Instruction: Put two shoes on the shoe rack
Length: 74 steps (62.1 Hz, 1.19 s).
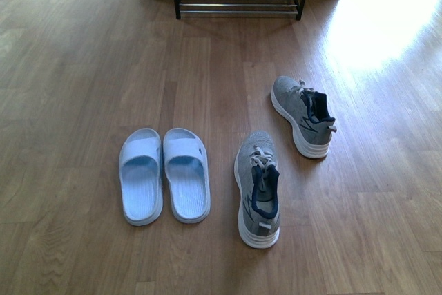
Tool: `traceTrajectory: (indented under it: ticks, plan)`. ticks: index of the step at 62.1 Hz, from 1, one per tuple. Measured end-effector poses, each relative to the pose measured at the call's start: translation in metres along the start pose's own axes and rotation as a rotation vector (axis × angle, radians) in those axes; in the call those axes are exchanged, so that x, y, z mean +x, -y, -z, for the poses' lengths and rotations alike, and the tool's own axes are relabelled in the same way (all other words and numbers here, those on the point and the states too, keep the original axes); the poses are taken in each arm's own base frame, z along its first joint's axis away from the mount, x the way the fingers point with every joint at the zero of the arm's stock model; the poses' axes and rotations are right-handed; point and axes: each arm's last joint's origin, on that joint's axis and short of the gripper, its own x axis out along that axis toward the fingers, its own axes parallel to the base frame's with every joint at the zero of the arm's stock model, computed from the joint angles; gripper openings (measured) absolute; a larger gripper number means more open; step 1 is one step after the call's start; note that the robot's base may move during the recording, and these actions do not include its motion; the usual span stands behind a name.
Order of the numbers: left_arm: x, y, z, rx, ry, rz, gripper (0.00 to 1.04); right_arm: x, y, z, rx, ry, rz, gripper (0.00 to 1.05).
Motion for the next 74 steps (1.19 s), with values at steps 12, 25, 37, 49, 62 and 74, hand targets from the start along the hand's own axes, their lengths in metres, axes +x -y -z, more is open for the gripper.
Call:
traceTrajectory:
  ticks: [12, 25, 37, 49, 62, 74]
  plan:
    - [0.0000, 0.0000, 0.0000, 0.000, 0.000, 0.000, 0.95, 0.0000, 0.0000, 0.0000, 0.000, 0.000, 0.000, 0.96]
    - [0.0000, 0.0000, 0.0000, 0.000, 0.000, 0.000, 0.95, 0.0000, 0.0000, 0.0000, 0.000, 0.000, 0.000, 0.96]
    - [0.0000, 0.0000, 0.0000, 0.000, 0.000, 0.000, 0.95, 0.0000, 0.0000, 0.0000, 0.000, 0.000, 0.000, 0.96]
    - [0.0000, 0.0000, 0.0000, 0.000, 0.000, 0.000, 0.95, 0.0000, 0.0000, 0.0000, 0.000, 0.000, 0.000, 0.96]
    - [0.0000, 0.0000, 0.0000, 0.000, 0.000, 0.000, 0.95, 0.0000, 0.0000, 0.0000, 0.000, 0.000, 0.000, 0.96]
    - [0.0000, 0.0000, 0.0000, 0.000, 0.000, 0.000, 0.95, 0.0000, 0.0000, 0.0000, 0.000, 0.000, 0.000, 0.96]
